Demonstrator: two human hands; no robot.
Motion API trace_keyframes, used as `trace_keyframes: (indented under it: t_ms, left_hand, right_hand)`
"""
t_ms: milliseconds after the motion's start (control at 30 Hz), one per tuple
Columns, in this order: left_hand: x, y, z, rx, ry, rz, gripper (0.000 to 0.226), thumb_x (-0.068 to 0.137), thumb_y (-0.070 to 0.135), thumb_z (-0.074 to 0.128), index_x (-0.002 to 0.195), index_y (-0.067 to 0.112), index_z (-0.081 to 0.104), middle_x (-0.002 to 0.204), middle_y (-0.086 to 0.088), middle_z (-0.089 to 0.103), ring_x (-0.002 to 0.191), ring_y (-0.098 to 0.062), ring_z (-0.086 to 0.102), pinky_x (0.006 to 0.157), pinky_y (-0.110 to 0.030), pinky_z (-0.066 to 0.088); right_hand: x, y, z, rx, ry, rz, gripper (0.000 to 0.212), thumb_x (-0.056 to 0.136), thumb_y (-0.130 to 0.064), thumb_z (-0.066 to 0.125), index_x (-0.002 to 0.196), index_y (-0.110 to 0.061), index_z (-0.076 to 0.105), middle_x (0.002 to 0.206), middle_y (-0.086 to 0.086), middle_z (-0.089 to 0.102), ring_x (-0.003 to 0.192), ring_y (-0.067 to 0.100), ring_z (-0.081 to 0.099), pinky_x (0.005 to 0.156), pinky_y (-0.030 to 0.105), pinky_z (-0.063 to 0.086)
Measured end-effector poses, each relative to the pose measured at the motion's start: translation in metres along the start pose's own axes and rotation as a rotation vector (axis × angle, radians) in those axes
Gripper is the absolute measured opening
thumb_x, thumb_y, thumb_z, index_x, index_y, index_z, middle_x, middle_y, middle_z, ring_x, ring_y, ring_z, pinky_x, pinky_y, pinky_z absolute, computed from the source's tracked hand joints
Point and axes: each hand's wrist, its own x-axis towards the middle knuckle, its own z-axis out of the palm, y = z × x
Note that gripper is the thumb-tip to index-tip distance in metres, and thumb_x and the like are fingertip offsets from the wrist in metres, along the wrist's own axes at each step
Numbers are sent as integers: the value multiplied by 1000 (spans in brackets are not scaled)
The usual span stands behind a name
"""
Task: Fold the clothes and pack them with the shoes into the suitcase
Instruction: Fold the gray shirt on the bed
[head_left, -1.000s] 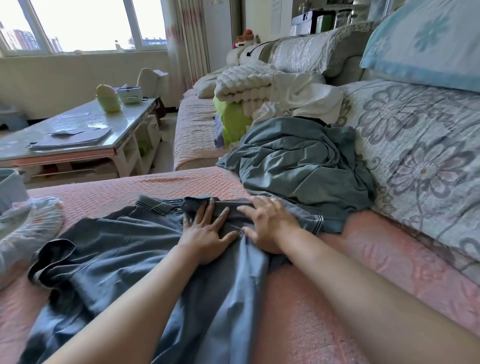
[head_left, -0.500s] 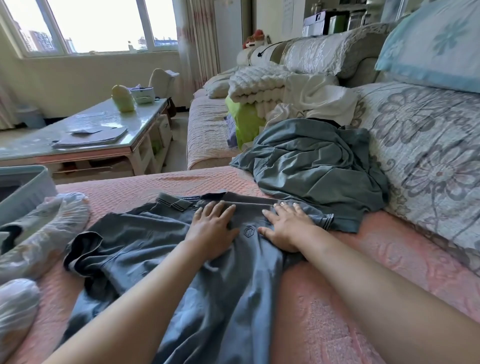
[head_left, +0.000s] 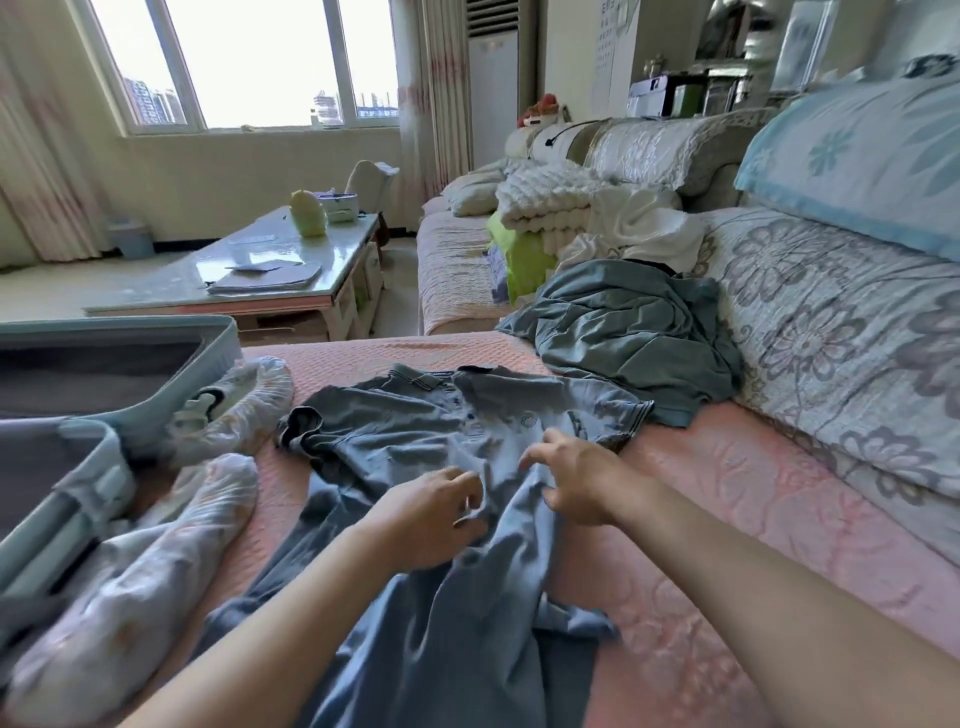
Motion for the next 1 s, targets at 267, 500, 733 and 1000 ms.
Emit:
trace_keyframes:
  t_ms: [267,500,733,1000]
  left_hand:
    - [-67,29,15,80,-258,1,74,53,78,72,110,38,45,110,10,46,106,-15,45,85,-36,47]
    - [-61,7,7,-189,-5,-124,32,76,5,59,97,27,68,91,6,66,85,-16,62,70,-23,47]
    - [-61,-14,-6,116,-17,-360,43,87,18,55,128,24,45,126,-5,43,122,-27,47,96,-37,45]
    - [-64,41,12,85,-154,53,74,61,84,56,124,48,51,127,13,40,116,-11,39,92,-36,45]
  right_hand:
    - [-66,-27,14,128,-170,114,38,75,-33,63,111,-28,52,107,-5,61,97,18,62,83,36,55]
    - [-83,-53,23,544,-229,66,48,83,-17,79,123,-13,53,97,6,65,63,13,60,54,31,54]
    - [-59,-36,23,877,-20,107,19,92,-4,63,105,-15,54,104,8,74,92,29,74,70,36,57]
    - [-22,-23,39,218,29,-21,51,74,-10,57,115,-37,70,114,-16,71,109,5,64,100,26,50]
